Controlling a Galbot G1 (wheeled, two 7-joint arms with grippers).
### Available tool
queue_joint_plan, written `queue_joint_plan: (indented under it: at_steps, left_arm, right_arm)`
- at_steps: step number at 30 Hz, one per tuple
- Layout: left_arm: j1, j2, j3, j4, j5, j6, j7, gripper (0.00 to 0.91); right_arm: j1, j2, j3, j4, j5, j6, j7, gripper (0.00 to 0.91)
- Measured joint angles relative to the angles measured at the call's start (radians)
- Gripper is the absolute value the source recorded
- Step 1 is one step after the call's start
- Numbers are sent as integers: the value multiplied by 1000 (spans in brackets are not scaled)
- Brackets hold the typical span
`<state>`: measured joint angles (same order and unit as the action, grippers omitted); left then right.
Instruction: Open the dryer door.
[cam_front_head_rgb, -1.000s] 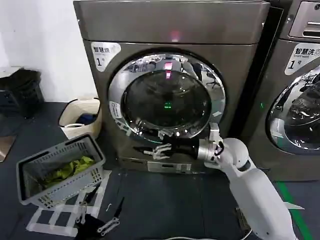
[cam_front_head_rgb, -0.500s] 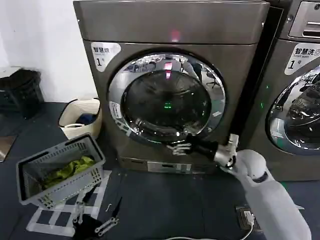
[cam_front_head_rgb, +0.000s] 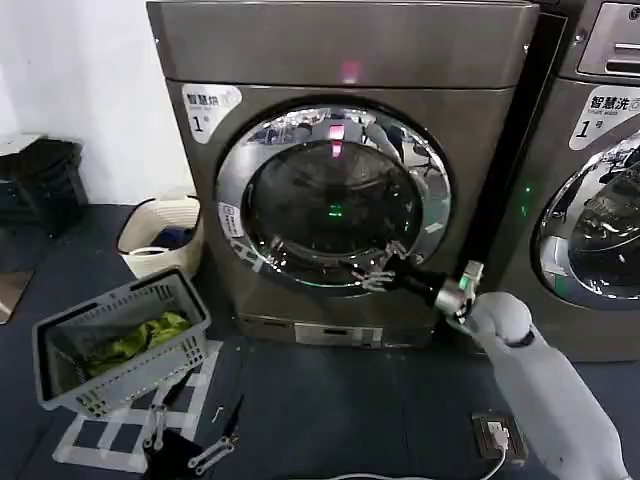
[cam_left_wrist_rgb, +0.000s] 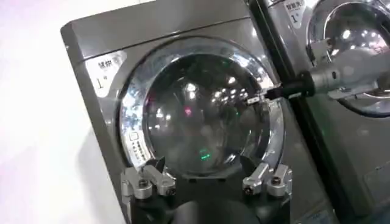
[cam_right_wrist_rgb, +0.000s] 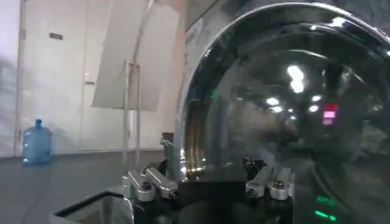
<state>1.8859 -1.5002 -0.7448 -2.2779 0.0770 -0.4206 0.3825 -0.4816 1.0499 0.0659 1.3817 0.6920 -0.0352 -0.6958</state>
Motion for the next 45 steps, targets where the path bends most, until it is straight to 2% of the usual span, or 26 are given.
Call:
queue_joint_plan:
  at_steps: [22, 45]
  left_arm:
    - [0, -8, 0, -7, 1, 0, 0, 907]
    - [-8, -14, -1, -5, 1, 0, 0, 907]
  right_arm:
    - [159, 83, -134, -173, 4, 3, -10, 907]
    - [197, 132, -214, -154, 6, -36, 95, 907]
